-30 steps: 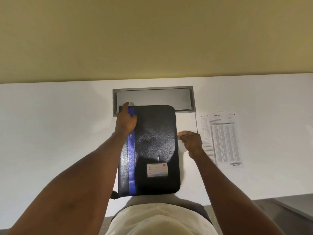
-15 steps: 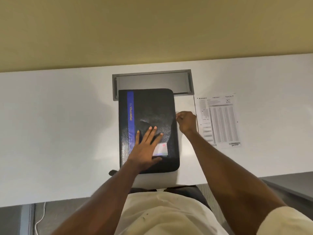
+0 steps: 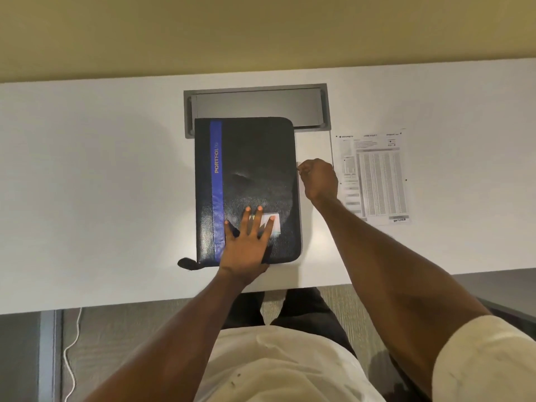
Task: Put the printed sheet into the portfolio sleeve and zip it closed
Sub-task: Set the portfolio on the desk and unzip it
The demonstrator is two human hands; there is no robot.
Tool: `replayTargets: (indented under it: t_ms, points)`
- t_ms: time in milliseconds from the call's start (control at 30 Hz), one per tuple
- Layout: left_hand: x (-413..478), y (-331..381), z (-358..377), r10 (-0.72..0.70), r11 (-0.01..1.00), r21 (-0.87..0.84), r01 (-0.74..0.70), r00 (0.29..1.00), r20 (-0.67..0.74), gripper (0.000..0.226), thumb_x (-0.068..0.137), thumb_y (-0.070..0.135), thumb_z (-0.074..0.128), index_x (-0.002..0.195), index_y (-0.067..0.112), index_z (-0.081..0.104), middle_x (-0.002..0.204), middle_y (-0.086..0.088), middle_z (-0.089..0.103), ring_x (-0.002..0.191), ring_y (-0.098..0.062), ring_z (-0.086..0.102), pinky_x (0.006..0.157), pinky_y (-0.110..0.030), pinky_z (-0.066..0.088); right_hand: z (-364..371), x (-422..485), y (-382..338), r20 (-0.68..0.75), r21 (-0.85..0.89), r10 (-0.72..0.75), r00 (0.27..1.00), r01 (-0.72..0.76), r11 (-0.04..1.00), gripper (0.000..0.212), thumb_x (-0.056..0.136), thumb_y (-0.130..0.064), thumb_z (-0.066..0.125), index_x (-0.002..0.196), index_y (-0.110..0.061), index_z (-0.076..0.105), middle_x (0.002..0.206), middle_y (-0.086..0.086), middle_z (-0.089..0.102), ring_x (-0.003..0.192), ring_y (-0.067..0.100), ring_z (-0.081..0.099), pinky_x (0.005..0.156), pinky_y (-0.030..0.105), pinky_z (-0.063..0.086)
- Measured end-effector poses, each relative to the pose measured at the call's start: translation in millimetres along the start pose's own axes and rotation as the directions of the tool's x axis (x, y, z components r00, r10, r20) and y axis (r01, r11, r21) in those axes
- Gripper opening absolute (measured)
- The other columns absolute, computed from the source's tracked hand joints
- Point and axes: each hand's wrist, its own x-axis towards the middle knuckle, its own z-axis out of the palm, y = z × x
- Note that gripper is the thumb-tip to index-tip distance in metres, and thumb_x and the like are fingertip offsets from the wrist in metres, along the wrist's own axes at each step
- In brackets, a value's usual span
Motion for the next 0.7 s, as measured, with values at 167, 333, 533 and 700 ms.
replayTargets:
  t_ms: [167, 333, 533, 700]
  points:
    - [-5.3, -0.1, 0.5, 0.019, 1.0, 0.004, -0.019, 1.0, 0.007, 0.105, 0.095, 0.058, 0.061, 0.165, 0.02, -0.008, 0.172, -0.01, -0.02, 0.158, -0.038, -0.021, 0.122, -0.073, 0.013, -0.6, -14.0, 7.1, -0.033, -0.027, -0.036, 0.999, 0.035, 0.999, 0.019, 0.099, -0.019, 0.065, 0.112, -0.02, 0.079, 0.114, 0.003, 0.078, 0.1, 0.026, 0.075, 0.092, 0.03, 0.055]
    - [-5.2, -6.5, -0.1, 0.051, 0.999, 0.007, -0.051, 0.999, 0.009, 0.107, 0.092, 0.062, 0.061, 0.165, 0.021, -0.006, 0.173, -0.008, -0.018, 0.159, -0.037, -0.018, 0.123, -0.071, 0.014, 1.3, -36.3, 18.4, -0.017, -0.032, -0.057, 0.998, 0.056, 0.998, 0.02, 0.098, -0.02, 0.064, 0.108, -0.021, 0.081, 0.111, 0.002, 0.078, 0.1, 0.027, 0.073, 0.088, 0.031, 0.054]
    - [-4.7, -9.3, 5.3, 0.059, 0.998, 0.005, -0.059, 0.998, -0.001, 0.108, 0.09, 0.065, 0.059, 0.164, 0.024, -0.01, 0.173, -0.006, -0.02, 0.158, -0.036, -0.02, 0.123, -0.07, 0.013, 1.6, -72.3, 34.7, -0.018, -0.064, -0.105, 0.994, 0.104, 0.993, 0.015, 0.095, -0.022, 0.066, 0.095, -0.021, 0.081, 0.095, 0.005, 0.078, 0.084, 0.031, 0.071, 0.071, 0.032, 0.051]
    - [-4.7, -10.6, 7.1, 0.074, 0.997, 0.009, -0.074, 0.997, -0.001, 0.109, 0.091, 0.065, 0.058, 0.164, 0.023, -0.01, 0.173, -0.007, -0.019, 0.158, -0.037, -0.021, 0.123, -0.07, 0.012, 10.1, -109.9, 54.1, 0.016, -0.07, -0.137, 0.99, 0.138, 0.988, 0.017, 0.098, -0.018, 0.063, 0.1, -0.019, 0.079, 0.101, 0.003, 0.075, 0.089, 0.023, 0.068, 0.074, 0.029, 0.051]
